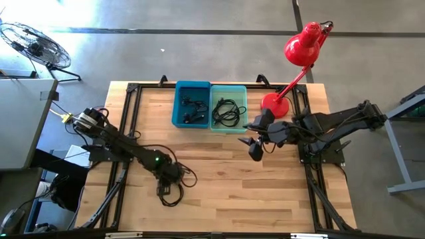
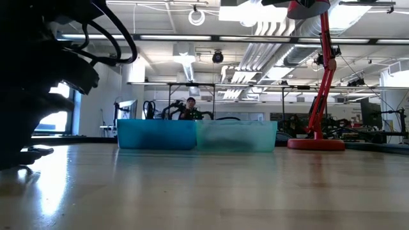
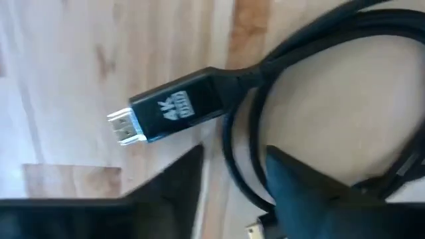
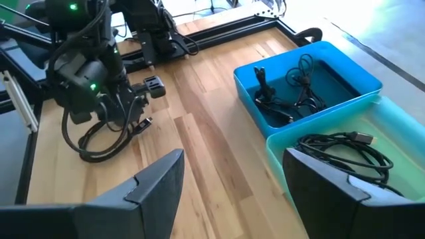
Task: Pick & Place USB Port
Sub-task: Put the black USB cable into the green bin
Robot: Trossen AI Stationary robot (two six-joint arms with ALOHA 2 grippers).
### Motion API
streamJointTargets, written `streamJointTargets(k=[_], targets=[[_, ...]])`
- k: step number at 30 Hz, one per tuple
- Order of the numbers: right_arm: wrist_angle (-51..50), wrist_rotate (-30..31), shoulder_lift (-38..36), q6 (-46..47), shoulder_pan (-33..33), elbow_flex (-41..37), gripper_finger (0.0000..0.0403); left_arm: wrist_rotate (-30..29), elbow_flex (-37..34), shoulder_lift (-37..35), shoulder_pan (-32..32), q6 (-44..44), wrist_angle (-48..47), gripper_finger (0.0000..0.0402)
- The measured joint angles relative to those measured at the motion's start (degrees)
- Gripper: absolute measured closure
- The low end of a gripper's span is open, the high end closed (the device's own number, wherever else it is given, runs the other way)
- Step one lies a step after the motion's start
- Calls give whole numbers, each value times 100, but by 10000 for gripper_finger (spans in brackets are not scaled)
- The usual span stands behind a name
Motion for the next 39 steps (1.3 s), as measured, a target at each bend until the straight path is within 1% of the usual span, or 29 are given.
streamJointTargets(k=[1, 4, 5, 8, 10, 13, 16, 19, 21, 25, 28, 32, 34, 36, 39], targets=[[0, 4, 0, -10, -1, 0, 155, -96, -2, 3, 0, -38, -11, 263], [2, 19, 0, -111, -4, 0, 155, -314, -12, 7, 0, -200, -102, 364], [2, 21, 0, -124, -4, 0, 155, -352, -12, 7, 2, -264, -125, 380], [2, 73, 0, -169, -2, 0, 155, -494, -9, 7, -10, -304, -178, 383], [2, 132, 0, -227, -2, 0, 155, -480, -9, -1, -4, -302, -205, 392], [0, 207, 0, -275, -2, 0, 155, -572, 16, -69, -7, -317, -265, 395], [0, 215, 0, -350, -4, 0, 155, -683, 184, -169, -11, -303, -439, 397], [2, 235, 0, -400, -2, -1, 155, -1153, 340, -255, 4, -277, -786, 399], [2, 249, 0, -459, -2, 0, 155, -1263, 522, -282, 13, -279, -876, 399], [4, 253, 0, -517, -13, 0, 155, -1265, 810, -325, -4, -235, -1255, 400], [6, 252, 0, -534, -13, -2, 155, -1324, 1107, -345, 2, -146, -1291, 400], [60, 248, 0, -579, -13, -2, 155, -1580, 1553, -362, 0, -3, -1670, 401], [184, 171, 0, -662, -11, -2, 155, -1788, 1871, -367, 0, 138, -1906, 401], [310, -48, 0, -697, 6, -2, 155, -2046, 2203, -369, 0, 342, -2262, 401], [614, -281, 0, -921, 109, -2, 155, -2564, 2789, -371, 0, 459, -2795, 401]])
